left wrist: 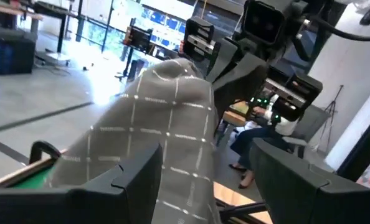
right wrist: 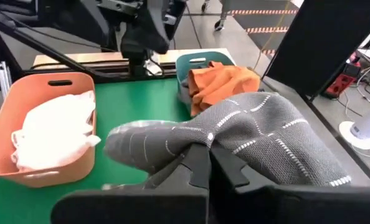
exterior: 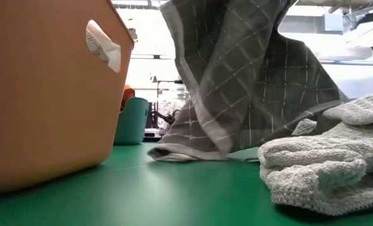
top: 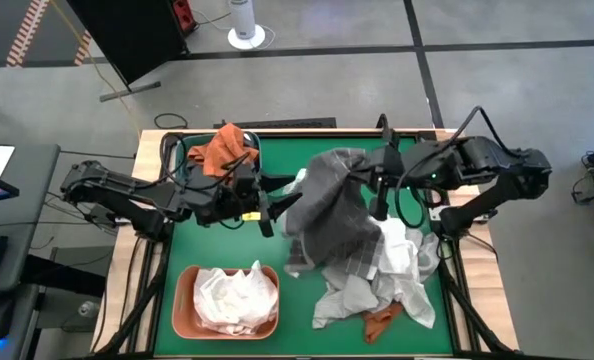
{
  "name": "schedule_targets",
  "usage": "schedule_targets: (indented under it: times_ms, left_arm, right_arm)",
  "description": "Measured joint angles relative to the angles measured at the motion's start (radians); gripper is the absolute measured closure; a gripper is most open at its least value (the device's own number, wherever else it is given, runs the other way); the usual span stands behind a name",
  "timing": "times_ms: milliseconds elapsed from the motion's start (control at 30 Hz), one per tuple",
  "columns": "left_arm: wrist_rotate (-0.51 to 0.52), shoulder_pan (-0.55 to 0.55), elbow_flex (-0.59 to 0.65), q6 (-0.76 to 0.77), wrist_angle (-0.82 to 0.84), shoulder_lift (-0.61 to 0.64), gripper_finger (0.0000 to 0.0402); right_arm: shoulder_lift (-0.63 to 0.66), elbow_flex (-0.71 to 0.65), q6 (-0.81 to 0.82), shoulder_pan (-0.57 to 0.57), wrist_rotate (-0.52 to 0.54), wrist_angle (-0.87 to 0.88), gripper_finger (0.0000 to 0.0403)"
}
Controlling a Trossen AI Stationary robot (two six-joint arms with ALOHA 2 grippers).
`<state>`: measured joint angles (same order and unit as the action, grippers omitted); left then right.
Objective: Sort microfiber towel by color & place in baskets
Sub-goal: Put the black and white microfiber towel into the green bin
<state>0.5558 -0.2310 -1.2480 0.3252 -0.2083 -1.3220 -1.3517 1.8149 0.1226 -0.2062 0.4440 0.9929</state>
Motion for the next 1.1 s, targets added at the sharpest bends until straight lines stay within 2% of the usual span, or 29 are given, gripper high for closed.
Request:
schedule_targets:
  times_ms: [200, 500, 767, 967, 1100]
  left_arm:
    - [0.010, 0.021, 0.000, -0.033, -0.011, -0.016, 0.0136]
    - [-0.015, 0.047, 0.000, -0.134, -0.068, -0.128, 0.0096]
    - [-0.067, 0.050, 0.000, -0.157, -0.252, -0.258, 0.0095]
    - [-0.057, 0.076, 0.000, -0.143, -0.421, -0.332, 0.0096]
    - [-0.056, 0.095, 0.000, -0.137, -0.451, -0.334, 0.0129]
  right_arm:
    - [-0.035, 0.000, -0.009, -0.016, -0.001, -0.055, 0.0384]
    - [-0.113, -0.002, -0.045, -0.010, -0.009, -0.148, 0.0383]
    - [-0.086, 0.000, -0.055, 0.000, -0.009, -0.374, 0.0383]
    - [-0.086, 0.000, -0.038, -0.007, -0.013, -0.435, 0.0383]
    - [-0.086, 0.000, -0.034, -0.033, -0.020, -0.463, 0.0379]
